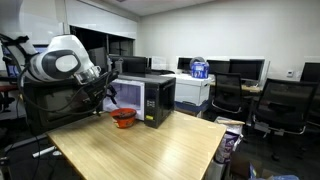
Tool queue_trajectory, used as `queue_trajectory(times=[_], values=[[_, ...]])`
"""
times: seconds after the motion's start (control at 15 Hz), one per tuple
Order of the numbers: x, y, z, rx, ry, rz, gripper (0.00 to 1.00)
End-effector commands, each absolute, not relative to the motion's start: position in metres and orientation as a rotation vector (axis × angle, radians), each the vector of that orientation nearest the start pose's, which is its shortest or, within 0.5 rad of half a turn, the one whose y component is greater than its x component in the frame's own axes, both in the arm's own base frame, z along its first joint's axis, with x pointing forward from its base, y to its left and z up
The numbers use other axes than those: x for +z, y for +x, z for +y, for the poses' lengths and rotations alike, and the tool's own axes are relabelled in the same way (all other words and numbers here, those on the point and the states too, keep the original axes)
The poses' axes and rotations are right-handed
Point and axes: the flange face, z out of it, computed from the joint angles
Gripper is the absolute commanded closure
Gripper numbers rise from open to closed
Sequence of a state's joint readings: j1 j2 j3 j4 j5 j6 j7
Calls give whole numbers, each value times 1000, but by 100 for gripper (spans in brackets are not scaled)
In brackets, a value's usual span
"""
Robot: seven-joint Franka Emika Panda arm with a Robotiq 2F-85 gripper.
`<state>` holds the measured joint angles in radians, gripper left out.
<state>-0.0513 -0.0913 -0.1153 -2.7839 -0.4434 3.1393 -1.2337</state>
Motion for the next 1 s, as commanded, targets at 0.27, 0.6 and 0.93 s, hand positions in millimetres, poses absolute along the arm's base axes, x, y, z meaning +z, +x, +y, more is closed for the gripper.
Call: queue_trajectory(times=[0.27,0.6,0.93], values=[[262,416,-47,-759,-2424,-2499,0],[254,415,-49,-723,-2380,-2548,0],[242,416,-38,-691,-2347,-2544,0]])
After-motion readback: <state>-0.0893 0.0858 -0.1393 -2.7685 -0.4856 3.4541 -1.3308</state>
